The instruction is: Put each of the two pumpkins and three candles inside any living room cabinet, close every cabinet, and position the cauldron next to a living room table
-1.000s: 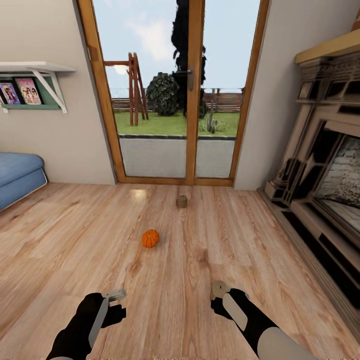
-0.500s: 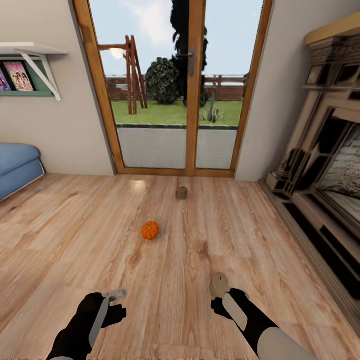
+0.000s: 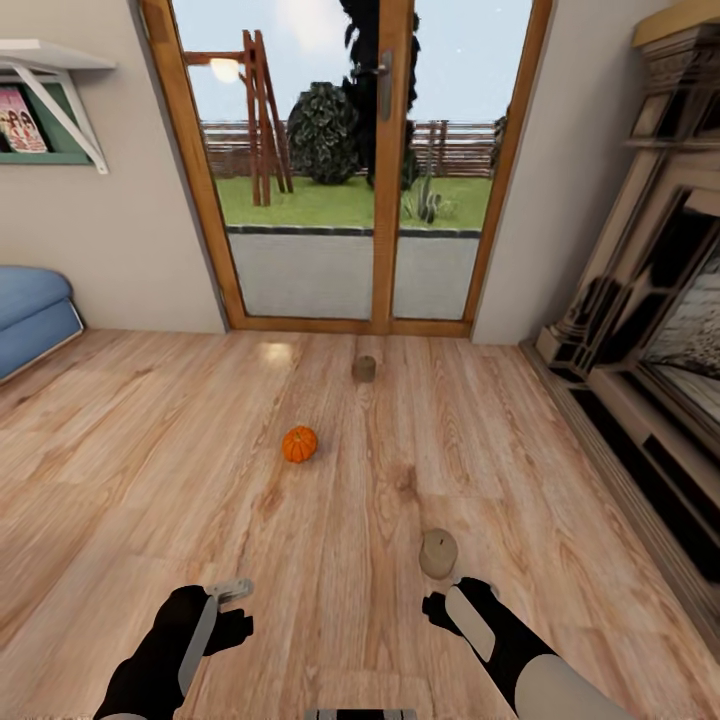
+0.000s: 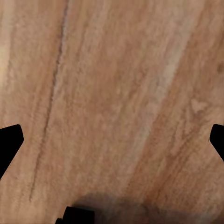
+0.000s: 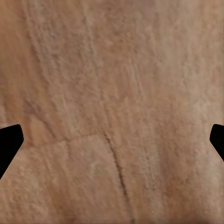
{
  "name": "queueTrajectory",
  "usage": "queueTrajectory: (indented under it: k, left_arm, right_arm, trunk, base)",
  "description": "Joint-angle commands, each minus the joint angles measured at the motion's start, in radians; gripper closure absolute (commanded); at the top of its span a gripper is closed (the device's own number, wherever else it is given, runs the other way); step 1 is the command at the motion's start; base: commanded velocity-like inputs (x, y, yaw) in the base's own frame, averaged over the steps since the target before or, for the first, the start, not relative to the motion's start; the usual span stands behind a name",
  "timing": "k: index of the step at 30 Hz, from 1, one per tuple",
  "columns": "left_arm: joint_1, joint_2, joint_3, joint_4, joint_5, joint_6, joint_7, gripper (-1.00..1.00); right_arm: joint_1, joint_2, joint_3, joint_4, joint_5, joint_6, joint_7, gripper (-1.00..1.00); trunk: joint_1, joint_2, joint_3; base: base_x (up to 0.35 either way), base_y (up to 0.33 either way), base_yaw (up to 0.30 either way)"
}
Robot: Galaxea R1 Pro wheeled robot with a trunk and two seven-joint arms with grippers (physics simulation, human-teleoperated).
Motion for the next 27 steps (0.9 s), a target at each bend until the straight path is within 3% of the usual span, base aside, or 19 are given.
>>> queueTrajectory:
  k: [1,4,10,15,19,27]
  left_arm:
    - [0.000,0.000,0.000,0.000,0.000,0.000,0.000,-1.00]
    - [0.000,0.000,0.000,0.000,0.000,0.000,0.000,-1.00]
    - [0.000,0.000,0.000,-0.003,0.001,0.000,-0.003,-1.00]
    - [0.000,0.004,-0.002,-0.004,0.005,0.001,-0.095,-1.00]
    - [0.000,0.008,-0.003,-0.005,0.005,0.001,-0.141,-1.00]
    - [0.000,0.009,-0.002,-0.005,0.005,0.001,-0.153,-1.00]
  right_arm:
    - [0.000,0.000,0.000,0.000,0.000,0.000,0.000,-1.00]
    - [0.000,0.000,0.000,0.000,0.000,-0.001,0.000,-1.00]
    - [0.000,0.000,0.001,0.000,0.000,-0.002,0.000,-1.00]
    - [0.000,0.000,0.001,0.000,0.000,-0.003,0.000,-1.00]
    - [0.000,0.000,0.002,0.000,0.000,-0.003,0.000,-1.00]
    - [0.000,0.000,0.002,0.000,0.000,-0.003,0.000,-1.00]
  trunk:
    - [0.000,0.000,-0.004]
    - [0.002,-0.001,-0.016]
    - [0.002,-0.001,-0.016]
    - [0.002,-0.001,-0.016]
    - [0.002,-0.001,-0.016]
    - [0.002,-0.001,-0.016]
  base:
    - [0.000,0.000,0.000]
    - [0.000,0.000,0.000]
    - [0.000,0.000,0.000]
    - [0.029,0.000,0.000]
    - [0.224,0.000,0.000]
    - [0.318,0.000,0.000]
